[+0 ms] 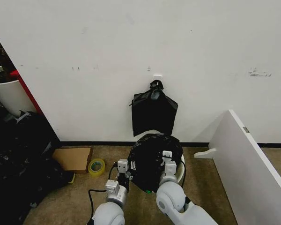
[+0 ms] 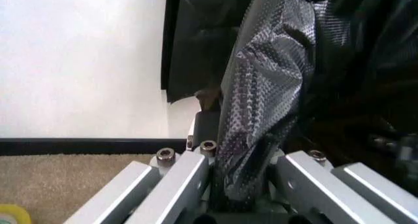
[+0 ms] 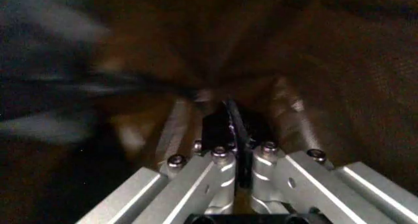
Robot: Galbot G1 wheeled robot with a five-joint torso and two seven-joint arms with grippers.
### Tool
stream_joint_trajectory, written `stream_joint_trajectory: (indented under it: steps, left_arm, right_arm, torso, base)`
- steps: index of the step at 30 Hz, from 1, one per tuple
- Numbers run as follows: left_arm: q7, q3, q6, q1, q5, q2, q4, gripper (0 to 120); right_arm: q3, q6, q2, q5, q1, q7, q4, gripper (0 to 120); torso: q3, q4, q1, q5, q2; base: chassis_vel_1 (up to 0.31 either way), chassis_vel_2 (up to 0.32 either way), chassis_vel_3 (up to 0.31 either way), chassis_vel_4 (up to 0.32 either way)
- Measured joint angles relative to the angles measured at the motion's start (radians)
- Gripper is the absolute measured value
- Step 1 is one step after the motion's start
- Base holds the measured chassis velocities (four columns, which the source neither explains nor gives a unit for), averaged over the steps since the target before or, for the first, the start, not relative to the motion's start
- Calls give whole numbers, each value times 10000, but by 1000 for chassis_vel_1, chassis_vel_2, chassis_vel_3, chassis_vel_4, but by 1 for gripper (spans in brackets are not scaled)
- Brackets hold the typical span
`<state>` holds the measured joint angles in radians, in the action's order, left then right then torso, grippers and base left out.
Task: Place the garbage bag over the trash bin.
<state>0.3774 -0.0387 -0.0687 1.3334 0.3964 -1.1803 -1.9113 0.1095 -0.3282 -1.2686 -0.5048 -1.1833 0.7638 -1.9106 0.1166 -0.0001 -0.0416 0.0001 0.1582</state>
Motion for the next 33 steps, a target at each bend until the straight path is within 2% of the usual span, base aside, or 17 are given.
stream_joint_trajectory:
  steps: [4, 8, 11, 12, 14, 15, 19, 22, 23, 27, 30, 33]
  left_arm:
    - [135, 171, 2, -82, 316, -59, 86, 0]
    - [232, 335, 22, -174, 658, -100, 153, 0]
    - [338, 646, 130, -263, 1321, -138, 157, 0]
    - [374, 826, 211, -297, 1678, -143, 157, 0]
    - [441, 1080, 415, -347, 2359, -136, 115, 0]
    - [441, 1080, 415, -347, 2359, -136, 115, 0]
    - [429, 1410, 1238, -453, 4473, 44, -240, 0]
    - [48, 1582, 2353, -574, 6627, 359, -504, 0]
    - [48, 1582, 2353, -574, 6627, 359, -504, 0]
    - [-424, 1692, 3174, -667, 7918, 699, -395, 0]
    - [-570, 1702, 3348, -669, 8113, 761, -303, 0]
    - [-722, 1705, 3437, -838, 8170, 721, 189, 0]
  right_arm:
    - [-55, 331, 388, -88, -1023, -1227, -1219, 0]
    - [-365, 569, 608, 78, -1659, -1866, -1865, 2]
    - [-733, 915, 821, 342, -2193, -2351, -2445, 11]
    - [-930, 1113, 908, 425, -2399, -2564, -2703, 19]
    - [-1343, 1435, 1016, 336, -2694, -2966, -3059, 25]
    - [-1343, 1435, 1016, 336, -2694, -2966, -3059, 25]
    - [-2493, 2101, 1317, -693, -3309, -4313, -3471, 42]
    - [-3372, 2689, 1741, -1860, -3967, -5773, -3494, 55]
    - [-3372, 2689, 1741, -1860, -3967, -5773, -3494, 55]
    - [-3979, 3339, 2118, -2510, -4667, -6977, -3270, 72]
    - [-4042, 3514, 2138, -2575, -4797, -7143, -3204, 79]
    - [-4249, 3829, 2089, -2764, -5156, -7258, -3351, 92]
  torso:
    - [0, 0, 0, 0, 0]
    - [0, -1, 0, -1, 0]
    - [0, -2, 0, 0, 0]
    - [-1, -1, 0, -1, 0]
    - [0, 0, 0, 1, 0]
    - [0, 0, 0, 1, 0]
    - [0, 0, 0, 2, 0]
    - [0, -2, 0, 3, 0]
    - [0, -2, 0, 3, 0]
    - [0, -1, 1, 2, 0]
    - [0, 0, 1, 2, 0]
    - [1, -3, 0, 0, 0]
  base:
    - [0, 0, 0, 0]
    - [0, 0, 0, 0]
    - [0, 0, 0, 0]
    - [0, 0, 0, 0]
    - [0, 0, 0, 0]
    - [0, 0, 0, 0]
    - [0, 0, 0, 0]
    - [0, 0, 0, 0]
    - [0, 0, 0, 0]
    - [0, 0, 0, 0]
    - [0, 0, 0, 0]
    - [0, 0, 0, 0]
